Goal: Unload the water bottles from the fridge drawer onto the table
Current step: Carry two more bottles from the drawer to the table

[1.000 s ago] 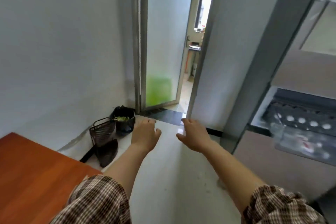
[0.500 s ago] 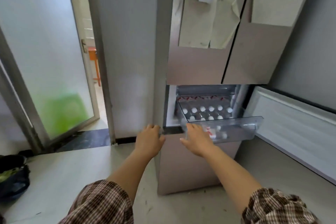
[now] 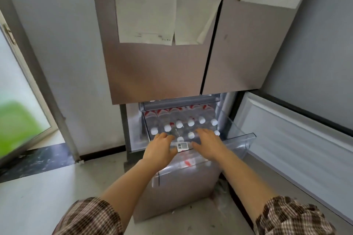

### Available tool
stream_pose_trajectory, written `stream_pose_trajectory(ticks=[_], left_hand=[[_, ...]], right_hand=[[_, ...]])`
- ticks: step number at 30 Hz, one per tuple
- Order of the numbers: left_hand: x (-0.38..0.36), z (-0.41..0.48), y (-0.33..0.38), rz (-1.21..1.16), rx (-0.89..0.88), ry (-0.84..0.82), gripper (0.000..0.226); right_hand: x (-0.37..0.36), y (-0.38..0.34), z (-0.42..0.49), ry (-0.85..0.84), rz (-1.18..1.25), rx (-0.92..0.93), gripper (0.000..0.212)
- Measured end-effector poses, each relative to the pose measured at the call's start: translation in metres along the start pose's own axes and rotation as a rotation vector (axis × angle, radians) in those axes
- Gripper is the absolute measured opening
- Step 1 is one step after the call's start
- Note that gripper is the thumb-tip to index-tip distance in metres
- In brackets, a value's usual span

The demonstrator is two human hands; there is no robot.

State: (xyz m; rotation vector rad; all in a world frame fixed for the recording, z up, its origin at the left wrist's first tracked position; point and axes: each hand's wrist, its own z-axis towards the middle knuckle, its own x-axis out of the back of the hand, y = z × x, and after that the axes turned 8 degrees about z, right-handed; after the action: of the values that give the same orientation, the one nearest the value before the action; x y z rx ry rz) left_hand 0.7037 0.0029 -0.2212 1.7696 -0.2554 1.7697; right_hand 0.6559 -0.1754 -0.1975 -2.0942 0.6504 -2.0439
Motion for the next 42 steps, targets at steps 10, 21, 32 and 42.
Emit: stream_pose_trajectory(ticks=[10, 21, 32, 42], left_hand=[[-0.066, 0.116, 0.034, -0.096, 0.089, -0.319, 0.026], [-0.113, 0.163, 0.045, -0.15, 0.121, -0.729, 0.027], [-0.136, 0.183, 0.068, 0.124, -0.031, -0.972, 0.041], [-0.108, 0.194, 0.076, 0.05, -0.028, -0.985, 0.05]], right_hand=[[0.0, 0.104, 0.137, -0.499, -0.009, 0.051, 0.027], [-0.063, 0.142, 0.204, -0.931, -0.212, 0.271, 0.043], [-0.06, 0.157, 0.221, -0.863, -0.029, 0.285, 0.036], [-0.039, 0.161, 0.22, -0.84, 0.042, 0.297, 0.032]])
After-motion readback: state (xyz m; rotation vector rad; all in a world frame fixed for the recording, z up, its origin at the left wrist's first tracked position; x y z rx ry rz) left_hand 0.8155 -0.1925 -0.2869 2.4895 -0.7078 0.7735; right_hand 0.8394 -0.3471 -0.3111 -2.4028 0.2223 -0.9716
